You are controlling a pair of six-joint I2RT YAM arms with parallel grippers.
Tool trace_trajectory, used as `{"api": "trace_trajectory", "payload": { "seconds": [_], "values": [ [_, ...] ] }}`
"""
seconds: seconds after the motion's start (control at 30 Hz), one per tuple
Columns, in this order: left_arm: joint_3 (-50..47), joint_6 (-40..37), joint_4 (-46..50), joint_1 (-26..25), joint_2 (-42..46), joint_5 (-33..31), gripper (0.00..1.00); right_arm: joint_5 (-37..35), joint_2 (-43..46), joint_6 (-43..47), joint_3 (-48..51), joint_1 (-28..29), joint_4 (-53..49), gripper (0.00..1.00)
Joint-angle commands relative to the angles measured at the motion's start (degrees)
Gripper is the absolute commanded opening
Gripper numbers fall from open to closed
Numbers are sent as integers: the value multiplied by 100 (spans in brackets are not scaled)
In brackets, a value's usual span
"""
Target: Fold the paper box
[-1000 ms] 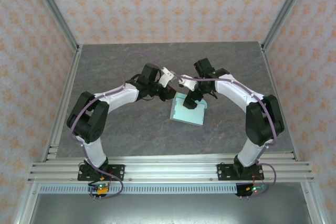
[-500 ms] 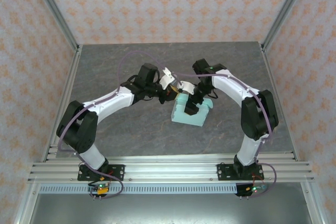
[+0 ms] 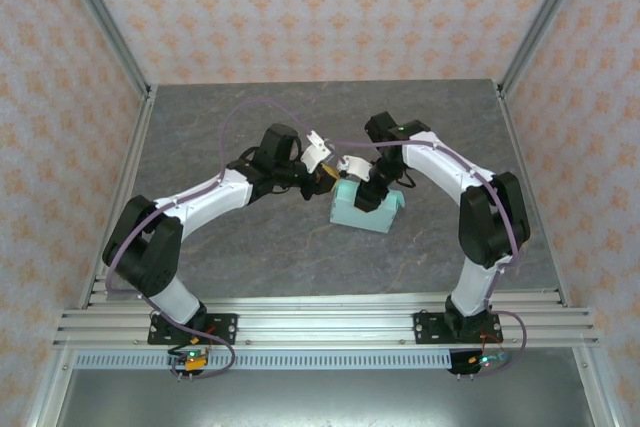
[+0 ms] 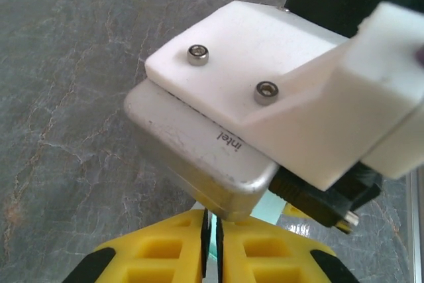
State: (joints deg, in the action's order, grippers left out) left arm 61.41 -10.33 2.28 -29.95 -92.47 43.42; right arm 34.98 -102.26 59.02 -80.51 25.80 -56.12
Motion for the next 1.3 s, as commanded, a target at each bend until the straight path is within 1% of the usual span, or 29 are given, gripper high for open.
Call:
{"api": "trace_trajectory", "payload": {
  "seconds": [0.0, 0.03, 0.13, 0.2, 0.27, 0.4, 0.53, 0.6, 0.63, 0.67, 0.7, 0.77, 0.8, 0.87, 0.9, 0.97, 1.0, 1.03, 1.13, 1.2, 1.27],
  "values": [
    [-94, 354, -272, -72, 322, -200, 25, -687, 384, -272, 159, 115, 397, 41],
    [-172, 513, -354, -67, 349, -246, 34, -825, 412, -334, 174, 148, 446, 37],
    [-567, 1253, -890, -65, 478, -682, 44, -1139, 444, -523, 233, 209, 556, 37],
    [-822, 1703, -1228, -72, 534, -1047, 47, -1212, 425, -686, 210, 223, 549, 37],
    [-1022, 1849, -1484, -72, 563, -1220, 49, -1183, 426, -772, 220, 253, 532, 37],
    [-1181, 1419, -1537, -117, 471, -1397, 50, -1090, 475, -815, 304, 288, 534, 37],
    [-1274, 1014, -1812, -119, 425, -1350, 51, -1129, 465, -788, 310, 294, 478, 37],
    [-1348, 736, -2079, -116, 396, -1099, 54, -1094, 461, -774, 337, 294, 521, 37],
    [-1389, 702, -2225, -118, 373, -1058, 58, -1087, 445, -764, 337, 294, 527, 37],
    [-1428, 907, -2424, -99, 336, -1166, 63, -1075, 432, -745, 340, 294, 522, 37],
    [-1394, 1319, -2539, 0, 289, -1279, 63, -1064, 431, -695, 351, 294, 531, 36],
    [-1288, 2111, -2654, 258, 176, -1066, 62, -972, 455, -552, 428, 296, 567, 36],
    [-1259, 2338, -2653, 337, 153, -1086, 64, -917, 485, -484, 456, 303, 574, 35],
    [-1317, 2614, -2639, 361, 200, -1320, 73, -824, 545, -437, 492, 314, 628, 35],
    [-1297, 2799, -2482, 368, 229, -1453, 75, -774, 577, -401, 518, 320, 646, 35],
    [-1009, 3134, -1630, 385, 188, -1835, 76, -746, 595, -378, 510, 329, 667, 35],
    [-850, 3137, -1252, 380, 107, -1840, 76, -754, 594, -371, 497, 330, 657, 35],
    [-813, 3068, -1166, 340, 34, -1698, 76, -764, 588, -369, 484, 329, 640, 35],
    [-904, 2926, -1262, 160, -96, -1539, 76, -790, 550, -365, 469, 349, 642, 35],
    [-842, 2845, -1161, 89, -212, -1405, 74, -778, 535, -369, 477, 356, 636, 35],
    [-877, 2864, -1254, 54, -305, -1306, 73, -777, 529, -376, 493, 358, 672, 35]
  ]
}}
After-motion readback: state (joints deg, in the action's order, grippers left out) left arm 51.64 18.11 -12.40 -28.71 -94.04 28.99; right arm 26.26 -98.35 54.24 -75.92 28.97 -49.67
